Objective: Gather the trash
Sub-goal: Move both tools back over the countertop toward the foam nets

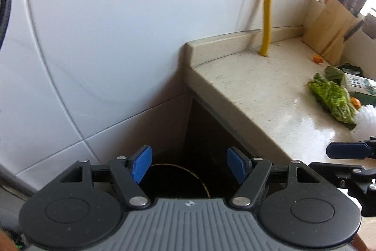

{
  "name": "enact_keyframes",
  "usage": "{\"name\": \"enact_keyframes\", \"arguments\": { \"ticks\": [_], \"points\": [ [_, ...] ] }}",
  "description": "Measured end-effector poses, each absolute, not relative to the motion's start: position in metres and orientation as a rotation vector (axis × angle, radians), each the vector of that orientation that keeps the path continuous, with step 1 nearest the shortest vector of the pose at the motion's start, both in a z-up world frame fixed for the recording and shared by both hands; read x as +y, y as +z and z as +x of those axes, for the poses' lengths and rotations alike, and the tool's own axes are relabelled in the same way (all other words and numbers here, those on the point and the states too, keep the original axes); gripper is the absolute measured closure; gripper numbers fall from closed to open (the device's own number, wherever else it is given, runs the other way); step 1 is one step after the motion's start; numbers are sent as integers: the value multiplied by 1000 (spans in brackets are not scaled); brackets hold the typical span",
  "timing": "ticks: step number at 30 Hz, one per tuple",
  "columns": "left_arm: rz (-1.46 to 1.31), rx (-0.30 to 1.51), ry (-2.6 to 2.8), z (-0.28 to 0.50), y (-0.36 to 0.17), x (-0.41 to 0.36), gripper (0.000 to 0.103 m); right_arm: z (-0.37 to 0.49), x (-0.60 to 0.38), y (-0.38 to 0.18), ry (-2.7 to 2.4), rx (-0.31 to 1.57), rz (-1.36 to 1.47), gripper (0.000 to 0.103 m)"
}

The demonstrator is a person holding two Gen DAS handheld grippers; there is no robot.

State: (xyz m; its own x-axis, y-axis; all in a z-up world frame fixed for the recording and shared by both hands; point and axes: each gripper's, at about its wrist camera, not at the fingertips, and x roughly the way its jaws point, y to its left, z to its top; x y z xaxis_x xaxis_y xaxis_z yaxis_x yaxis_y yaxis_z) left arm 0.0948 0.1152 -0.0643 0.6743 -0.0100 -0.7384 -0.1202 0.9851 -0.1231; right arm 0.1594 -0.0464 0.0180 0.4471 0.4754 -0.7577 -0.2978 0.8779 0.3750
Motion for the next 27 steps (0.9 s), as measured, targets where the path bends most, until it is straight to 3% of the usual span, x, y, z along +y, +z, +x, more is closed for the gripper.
{"name": "enact_keyframes", "arguments": {
  "ticks": [27],
  "points": [
    [17,771,-329,131,-25,-6,30,116,-164,39,76,873,307,20]
  ]
}}
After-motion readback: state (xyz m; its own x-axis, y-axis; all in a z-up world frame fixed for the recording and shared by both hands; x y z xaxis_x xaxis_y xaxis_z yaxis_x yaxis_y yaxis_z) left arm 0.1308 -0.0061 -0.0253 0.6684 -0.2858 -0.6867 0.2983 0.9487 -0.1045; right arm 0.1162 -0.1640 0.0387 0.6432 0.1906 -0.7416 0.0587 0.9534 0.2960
